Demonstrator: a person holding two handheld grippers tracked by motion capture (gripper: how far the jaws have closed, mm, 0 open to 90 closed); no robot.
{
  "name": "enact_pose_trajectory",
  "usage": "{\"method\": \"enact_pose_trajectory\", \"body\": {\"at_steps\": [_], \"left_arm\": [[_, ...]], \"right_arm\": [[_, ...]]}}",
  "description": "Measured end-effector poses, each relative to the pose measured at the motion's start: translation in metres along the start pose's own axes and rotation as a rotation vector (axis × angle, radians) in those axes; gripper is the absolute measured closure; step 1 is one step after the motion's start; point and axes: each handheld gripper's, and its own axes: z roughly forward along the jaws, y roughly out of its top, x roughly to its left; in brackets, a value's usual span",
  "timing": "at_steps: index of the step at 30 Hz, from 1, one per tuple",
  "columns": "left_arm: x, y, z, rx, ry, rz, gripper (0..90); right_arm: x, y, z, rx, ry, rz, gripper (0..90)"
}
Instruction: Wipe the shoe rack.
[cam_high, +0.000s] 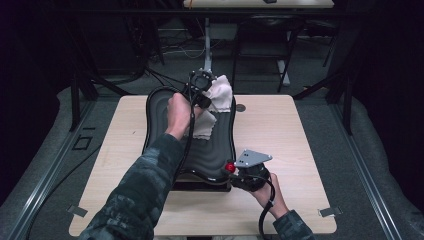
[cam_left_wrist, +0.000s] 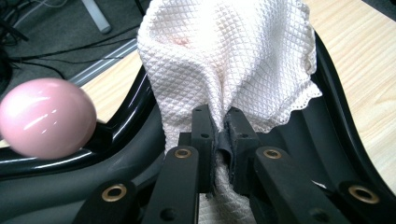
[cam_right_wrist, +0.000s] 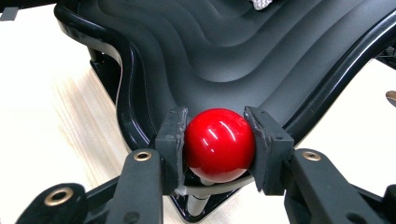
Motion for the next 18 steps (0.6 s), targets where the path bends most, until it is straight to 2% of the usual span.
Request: {"method": "enact_pose_trajectory", "body": {"at_steps": [11, 18], "left_arm": [[0.0022, 0.0047, 0.0084, 0.012, 0.001, -0.011, 83.9], [-0.0046, 0.0015, 0.0102, 0.02, -0.036, -0.006, 83.9]], "right_arm": [[0.0001, 0.0, 0.0, 0.0, -0.001, 0.0, 60.5], [0.0003, 0.0, -0.0001, 0.002, -0.002, 0.0, 60.5]]}}
